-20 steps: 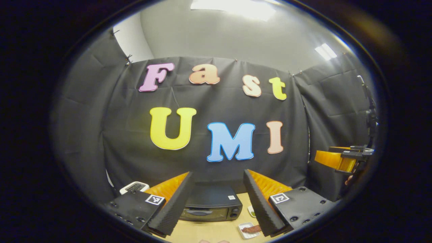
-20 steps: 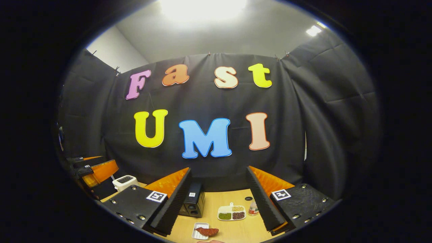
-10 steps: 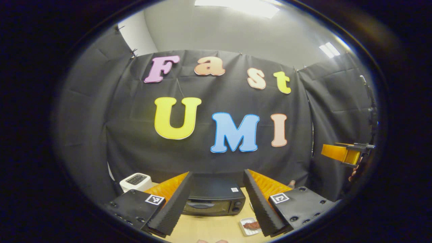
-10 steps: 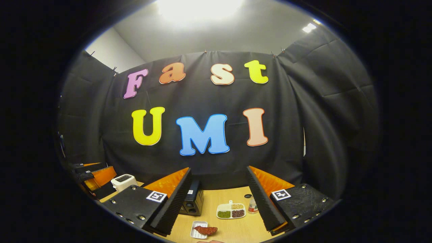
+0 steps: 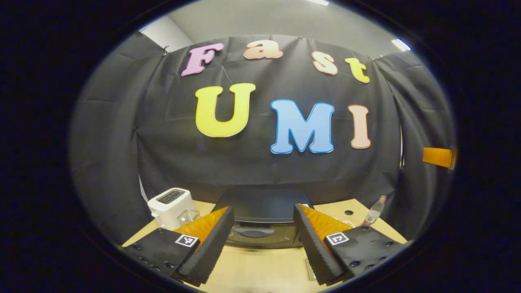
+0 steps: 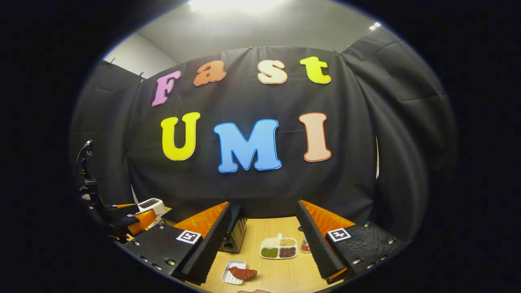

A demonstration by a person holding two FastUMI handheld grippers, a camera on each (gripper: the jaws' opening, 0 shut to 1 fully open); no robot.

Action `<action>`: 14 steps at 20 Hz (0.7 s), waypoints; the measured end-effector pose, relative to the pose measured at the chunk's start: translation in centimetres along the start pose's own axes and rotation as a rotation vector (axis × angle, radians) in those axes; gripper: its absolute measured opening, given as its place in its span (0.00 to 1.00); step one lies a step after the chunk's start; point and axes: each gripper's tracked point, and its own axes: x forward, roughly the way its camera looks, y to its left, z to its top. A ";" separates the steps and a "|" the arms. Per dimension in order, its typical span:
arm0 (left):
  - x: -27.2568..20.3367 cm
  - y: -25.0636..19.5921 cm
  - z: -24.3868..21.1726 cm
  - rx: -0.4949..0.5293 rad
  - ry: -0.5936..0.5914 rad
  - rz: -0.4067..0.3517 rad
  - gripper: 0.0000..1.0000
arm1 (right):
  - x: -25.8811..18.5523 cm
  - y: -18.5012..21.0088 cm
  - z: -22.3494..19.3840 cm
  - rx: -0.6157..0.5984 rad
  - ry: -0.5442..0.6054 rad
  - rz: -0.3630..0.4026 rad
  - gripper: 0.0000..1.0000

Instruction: Open the electric oven with the left hand, put the food in, and close the electric oven.

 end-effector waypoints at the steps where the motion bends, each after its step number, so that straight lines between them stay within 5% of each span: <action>1: 1.3 -0.2 -0.9 -0.002 0.013 -0.006 1.00 | 0.1 -0.3 -0.3 0.005 0.004 0.004 0.97; 14: 14.5 2.4 -12.5 0.032 0.257 -0.013 0.96 | 1.5 -1.8 -2.7 -0.004 0.086 -0.051 0.97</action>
